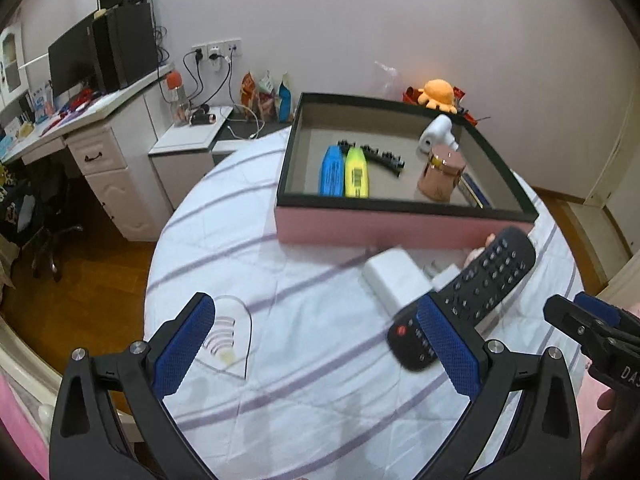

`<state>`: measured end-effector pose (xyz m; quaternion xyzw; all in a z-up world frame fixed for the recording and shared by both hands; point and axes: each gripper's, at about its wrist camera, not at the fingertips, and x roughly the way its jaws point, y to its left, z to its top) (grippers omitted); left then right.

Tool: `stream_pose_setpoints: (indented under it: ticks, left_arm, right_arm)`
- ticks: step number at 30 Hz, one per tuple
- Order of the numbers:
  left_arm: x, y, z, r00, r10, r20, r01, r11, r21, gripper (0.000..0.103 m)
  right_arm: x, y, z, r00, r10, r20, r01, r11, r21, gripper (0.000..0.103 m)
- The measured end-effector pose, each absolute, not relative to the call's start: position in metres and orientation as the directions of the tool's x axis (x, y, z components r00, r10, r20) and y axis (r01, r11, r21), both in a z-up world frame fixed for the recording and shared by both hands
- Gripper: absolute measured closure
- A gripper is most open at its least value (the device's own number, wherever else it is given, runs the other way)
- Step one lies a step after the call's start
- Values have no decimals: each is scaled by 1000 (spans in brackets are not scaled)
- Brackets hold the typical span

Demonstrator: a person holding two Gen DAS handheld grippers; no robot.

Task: Organize rigid objects
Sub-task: 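Reach the right gripper to the black remote and grasp it, then lift the black remote into the pink box and open the right gripper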

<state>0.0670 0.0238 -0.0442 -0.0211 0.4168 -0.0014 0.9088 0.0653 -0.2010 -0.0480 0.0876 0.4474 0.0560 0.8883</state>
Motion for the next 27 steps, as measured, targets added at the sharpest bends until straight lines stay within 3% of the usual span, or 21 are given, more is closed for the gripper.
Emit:
stream_pose_setpoints:
  ticks: [9,20,22,24,27]
  left_arm:
    - [68,30,-55,640,-9,-768,-25,999,-32,0]
    - [87,44,-71,618,-32,-786,-13,999,-51,0]
    - [91,48,-75,612,-39,-790,-16,998,-62,0]
    - [95,52,-78,606,-47,-794,-16,997,-71,0]
    - [99,56,-82,602,-55,-797,-14,997,-80,0]
  right_arm:
    - [80,-185,-69,569,270,-777,-18,948,317,22]
    - [106,-160,-88,547,241,-802,52,946,320,23]
    - [110,-158,-91,549,228,-804,74,945,319,27]
    - [113,-156,-92,549,219,-807,90,944,317,39]
    - [118,-147,-94,547,199,-813,88,952,292,45]
